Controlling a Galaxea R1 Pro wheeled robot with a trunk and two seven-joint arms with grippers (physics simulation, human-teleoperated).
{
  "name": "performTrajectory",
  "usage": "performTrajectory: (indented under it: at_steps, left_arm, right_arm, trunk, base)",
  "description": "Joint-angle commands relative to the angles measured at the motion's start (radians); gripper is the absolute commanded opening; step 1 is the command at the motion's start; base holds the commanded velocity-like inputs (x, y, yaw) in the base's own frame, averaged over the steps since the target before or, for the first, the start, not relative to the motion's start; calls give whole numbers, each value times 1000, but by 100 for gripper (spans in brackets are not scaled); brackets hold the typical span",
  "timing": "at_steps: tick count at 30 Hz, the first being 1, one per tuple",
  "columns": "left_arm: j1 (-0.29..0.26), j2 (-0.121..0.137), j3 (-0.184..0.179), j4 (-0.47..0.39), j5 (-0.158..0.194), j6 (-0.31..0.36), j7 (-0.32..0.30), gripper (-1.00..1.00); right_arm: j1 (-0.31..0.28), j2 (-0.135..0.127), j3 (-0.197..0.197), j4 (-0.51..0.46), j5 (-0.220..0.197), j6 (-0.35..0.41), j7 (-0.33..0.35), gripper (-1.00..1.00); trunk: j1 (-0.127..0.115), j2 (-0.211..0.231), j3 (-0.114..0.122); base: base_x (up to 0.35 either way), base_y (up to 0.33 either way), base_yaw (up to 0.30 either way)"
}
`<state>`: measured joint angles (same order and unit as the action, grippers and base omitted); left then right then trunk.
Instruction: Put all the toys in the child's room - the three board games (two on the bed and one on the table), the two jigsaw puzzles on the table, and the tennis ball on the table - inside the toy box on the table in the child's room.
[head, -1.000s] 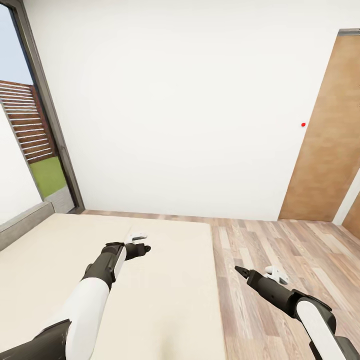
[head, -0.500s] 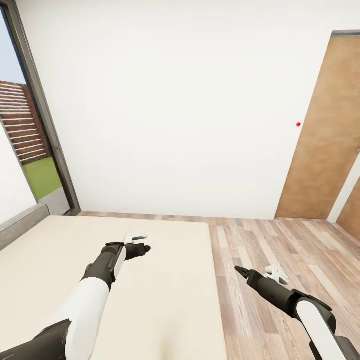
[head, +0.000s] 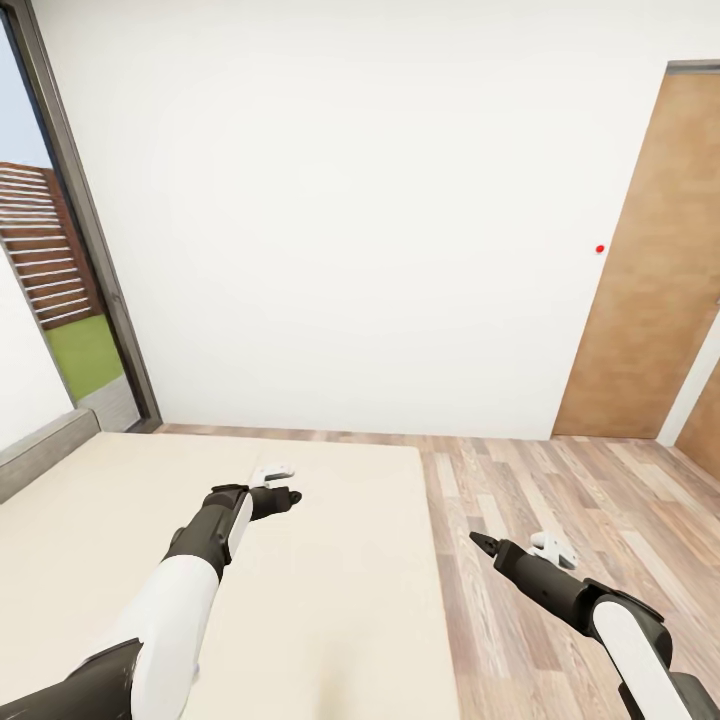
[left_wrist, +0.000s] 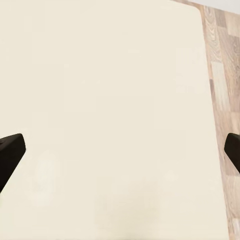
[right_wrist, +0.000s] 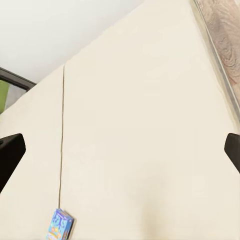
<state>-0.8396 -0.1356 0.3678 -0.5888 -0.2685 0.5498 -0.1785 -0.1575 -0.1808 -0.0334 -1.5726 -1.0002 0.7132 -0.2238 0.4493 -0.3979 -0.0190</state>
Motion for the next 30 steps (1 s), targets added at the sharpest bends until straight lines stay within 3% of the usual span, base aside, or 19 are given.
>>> performTrajectory:
  at_steps: [1,30]
  left_arm:
    - [-1,-1,8,-2,-11,4,-9,100]
    - [-1,-1,8,-2,-11,4,-9,100]
  right_arm:
    - [-1,0,0,-1,-11,3,-9,100]
    - [-1,0,0,-1,-11,3,-9,100]
  trunk:
    - [1,-2,-2]
    - [1,-2,-2]
  base:
    - [30,28,0]
    - [4,71,0]
